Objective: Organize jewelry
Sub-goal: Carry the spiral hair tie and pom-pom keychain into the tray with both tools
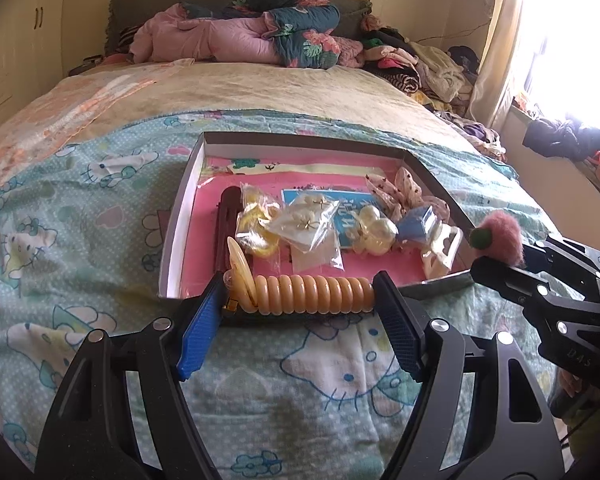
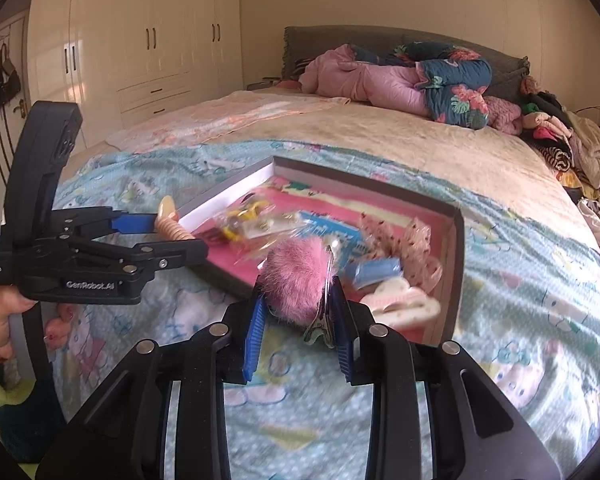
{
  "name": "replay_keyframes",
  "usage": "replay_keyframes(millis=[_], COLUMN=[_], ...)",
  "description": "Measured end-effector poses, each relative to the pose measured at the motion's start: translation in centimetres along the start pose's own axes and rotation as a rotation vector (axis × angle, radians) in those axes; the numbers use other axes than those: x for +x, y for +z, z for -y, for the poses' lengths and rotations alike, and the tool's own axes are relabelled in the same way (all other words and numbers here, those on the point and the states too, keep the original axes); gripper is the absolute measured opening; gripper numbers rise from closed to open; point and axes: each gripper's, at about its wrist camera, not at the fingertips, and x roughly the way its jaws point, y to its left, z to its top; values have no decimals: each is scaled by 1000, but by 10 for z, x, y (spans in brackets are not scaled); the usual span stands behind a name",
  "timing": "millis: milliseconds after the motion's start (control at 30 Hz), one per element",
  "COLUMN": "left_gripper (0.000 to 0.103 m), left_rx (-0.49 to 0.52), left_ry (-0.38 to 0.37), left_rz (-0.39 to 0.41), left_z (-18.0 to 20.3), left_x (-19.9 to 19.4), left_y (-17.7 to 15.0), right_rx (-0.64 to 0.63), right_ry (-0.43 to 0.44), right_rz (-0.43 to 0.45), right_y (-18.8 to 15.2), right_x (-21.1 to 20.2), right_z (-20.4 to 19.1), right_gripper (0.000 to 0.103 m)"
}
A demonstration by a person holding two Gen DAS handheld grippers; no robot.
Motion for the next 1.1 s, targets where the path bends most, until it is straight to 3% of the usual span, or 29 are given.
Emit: replay_keyframes(millis=[433,1100], left_gripper=[64,64], left_rx=[22,81], left_ry=[-11,-36], left_rz=[1,-41], left_z=[9,40], left_x=[23,63], left_y=[20,23], right_rx=[51,108], right_ry=[-90,-150], right_rz=[10,-80], right_y=[16,26], right_x=[16,77], right_z=[43,93], right_gripper=[29,29])
